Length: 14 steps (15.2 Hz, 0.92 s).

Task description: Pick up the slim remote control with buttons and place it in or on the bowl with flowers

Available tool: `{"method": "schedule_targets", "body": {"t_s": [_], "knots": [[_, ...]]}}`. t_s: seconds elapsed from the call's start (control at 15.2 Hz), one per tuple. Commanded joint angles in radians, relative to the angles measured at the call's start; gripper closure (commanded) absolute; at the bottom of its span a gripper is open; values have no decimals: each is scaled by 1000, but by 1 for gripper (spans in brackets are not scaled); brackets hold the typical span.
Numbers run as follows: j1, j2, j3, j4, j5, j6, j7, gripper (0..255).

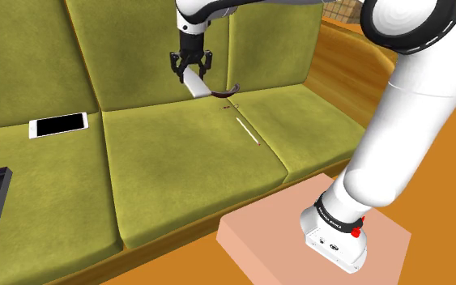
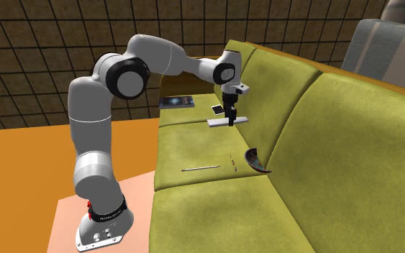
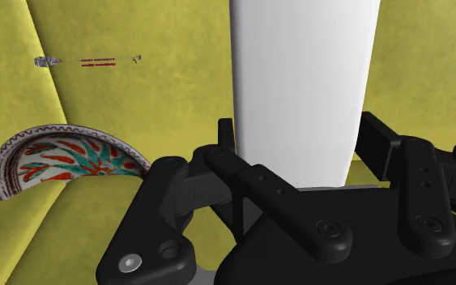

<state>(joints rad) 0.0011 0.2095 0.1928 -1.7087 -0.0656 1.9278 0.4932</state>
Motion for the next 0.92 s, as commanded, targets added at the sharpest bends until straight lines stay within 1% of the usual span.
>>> {"method": "schedule_targets", "body": {"t_s": [0.0, 0.26, 0.4, 0.53, 0.59, 0.66, 0.73, 0.86], "knots": [[-26, 14, -17, 20, 2, -4, -45, 255], [-77, 41, -49, 60, 7, -14, -131, 255], [-94, 60, -74, 87, 12, -22, -174, 255], [-94, 82, -117, 121, 24, -31, -221, 255], [-84, 94, -152, 139, 34, -36, -247, 255], [-79, 66, -114, 94, 324, -45, -218, 0], [-79, 66, -114, 94, 324, -45, -218, 0], [-47, -53, -118, -22, 248, 41, -163, 0]]}}
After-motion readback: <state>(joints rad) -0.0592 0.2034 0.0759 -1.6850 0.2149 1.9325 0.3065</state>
